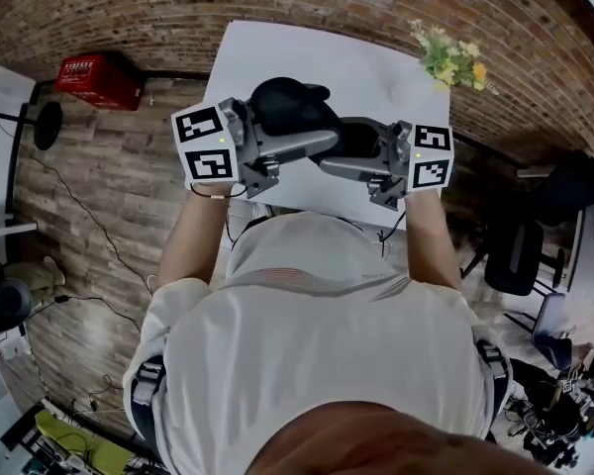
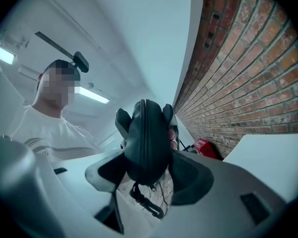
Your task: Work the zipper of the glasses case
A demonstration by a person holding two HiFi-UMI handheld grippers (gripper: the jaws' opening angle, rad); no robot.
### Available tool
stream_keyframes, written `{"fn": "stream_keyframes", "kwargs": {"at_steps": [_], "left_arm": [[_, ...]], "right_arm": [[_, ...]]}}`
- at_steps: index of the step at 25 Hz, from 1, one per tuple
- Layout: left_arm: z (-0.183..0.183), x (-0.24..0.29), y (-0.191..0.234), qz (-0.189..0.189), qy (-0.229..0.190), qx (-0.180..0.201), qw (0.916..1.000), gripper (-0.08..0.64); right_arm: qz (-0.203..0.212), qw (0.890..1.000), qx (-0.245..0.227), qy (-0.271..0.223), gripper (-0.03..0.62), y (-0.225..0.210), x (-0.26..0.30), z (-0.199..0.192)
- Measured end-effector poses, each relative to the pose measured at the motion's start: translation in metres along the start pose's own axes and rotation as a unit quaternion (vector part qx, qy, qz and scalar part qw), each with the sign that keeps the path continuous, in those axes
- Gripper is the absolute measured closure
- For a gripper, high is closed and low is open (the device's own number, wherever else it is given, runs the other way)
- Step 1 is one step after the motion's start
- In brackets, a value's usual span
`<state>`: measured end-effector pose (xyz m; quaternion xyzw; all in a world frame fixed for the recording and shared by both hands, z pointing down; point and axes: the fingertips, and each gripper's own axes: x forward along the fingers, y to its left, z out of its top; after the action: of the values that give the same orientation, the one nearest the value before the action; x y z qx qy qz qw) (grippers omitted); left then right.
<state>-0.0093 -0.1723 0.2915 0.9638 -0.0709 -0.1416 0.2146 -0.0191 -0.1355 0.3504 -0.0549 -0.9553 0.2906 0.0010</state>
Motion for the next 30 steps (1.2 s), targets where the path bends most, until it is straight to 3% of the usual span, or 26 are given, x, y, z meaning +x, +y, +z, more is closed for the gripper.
{"fn": "stream_keyframes", "kwargs": {"at_steps": [6, 11, 14, 17, 20, 24, 30], "left_arm": [[-0.002, 0.0, 0.015, 0.026, -0.013, -0.012, 0.9995, 0.287], [0.01, -0.007, 0.025, 0.06, -0.049, -0.021, 0.9968, 0.287], [0.025, -0.017, 0.039, 0.111, -0.079, -0.015, 0.9905, 0.287], [0.038, -0.025, 0.054, 0.165, -0.099, 0.0, 0.9813, 0.287], [0.051, -0.034, 0.066, 0.21, -0.127, -0.004, 0.9695, 0.287], [0.064, -0.043, 0.078, 0.244, -0.158, -0.013, 0.9567, 0.287], [0.07, -0.04, 0.08, 0.256, -0.18, -0.016, 0.9496, 0.287]], "right_arm": [[-0.017, 1.0, -0.003, 0.0, 0.276, -0.01, -0.003, 0.0], [-0.062, 0.996, -0.046, -0.036, 0.267, -0.015, -0.014, 0.014], [-0.119, 0.986, -0.076, -0.082, 0.285, -0.023, -0.032, 0.034], [-0.182, 0.97, -0.114, -0.114, 0.316, -0.03, -0.049, 0.048], [-0.232, 0.954, -0.162, -0.1, 0.344, -0.03, -0.049, 0.049], [-0.26, 0.942, -0.205, -0.049, 0.391, -0.032, -0.031, 0.035], [-0.297, 0.934, -0.198, -0.023, 0.437, -0.052, -0.011, 0.019]]}}
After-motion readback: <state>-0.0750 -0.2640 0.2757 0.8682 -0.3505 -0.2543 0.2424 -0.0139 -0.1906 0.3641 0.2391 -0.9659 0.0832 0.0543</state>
